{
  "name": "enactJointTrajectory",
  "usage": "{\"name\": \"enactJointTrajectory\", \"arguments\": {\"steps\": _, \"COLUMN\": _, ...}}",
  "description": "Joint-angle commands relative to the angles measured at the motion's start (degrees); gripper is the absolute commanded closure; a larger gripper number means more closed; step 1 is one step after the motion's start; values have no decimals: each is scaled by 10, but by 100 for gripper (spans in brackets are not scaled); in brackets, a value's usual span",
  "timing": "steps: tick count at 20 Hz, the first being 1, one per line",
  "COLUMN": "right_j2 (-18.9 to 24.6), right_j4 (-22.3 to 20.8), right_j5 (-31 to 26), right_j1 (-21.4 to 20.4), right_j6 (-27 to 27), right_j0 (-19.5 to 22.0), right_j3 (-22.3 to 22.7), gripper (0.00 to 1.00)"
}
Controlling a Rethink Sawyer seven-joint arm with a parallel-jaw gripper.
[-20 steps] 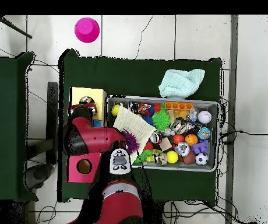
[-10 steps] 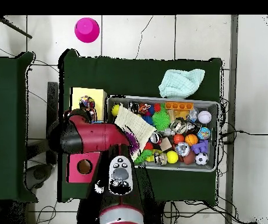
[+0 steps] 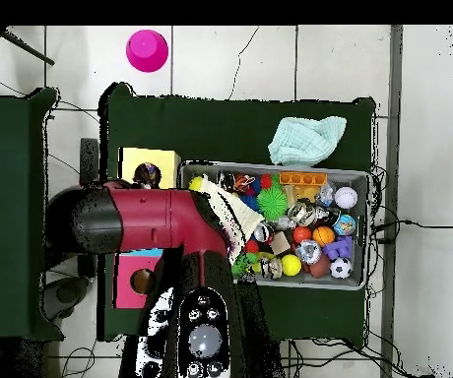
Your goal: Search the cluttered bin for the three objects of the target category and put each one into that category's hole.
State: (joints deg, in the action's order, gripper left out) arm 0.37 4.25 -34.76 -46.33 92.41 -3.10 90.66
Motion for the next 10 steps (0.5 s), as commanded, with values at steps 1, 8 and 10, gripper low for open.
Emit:
{"name": "enactJointTrajectory", "arguments": {"steps": 1, "right_j2": 16, "right_j4": 0, "right_j5": -19, "right_j1": -10, "right_j6": 73, "right_j0": 14, "right_j3": 2, "gripper": 100}}
{"name": "enactJointTrajectory", "arguments": {"steps": 8, "right_j2": -10, "right_j4": -28, "right_j5": 57, "right_j1": -23, "right_j6": 75, "right_j0": 30, "right_j3": 22, "gripper": 100}}
{"name": "enactJointTrajectory", "arguments": {"steps": 10, "right_j2": -60, "right_j4": -87, "right_j5": 82, "right_j1": -21, "right_j6": 61, "right_j0": 24, "right_j3": -2, "gripper": 100}}
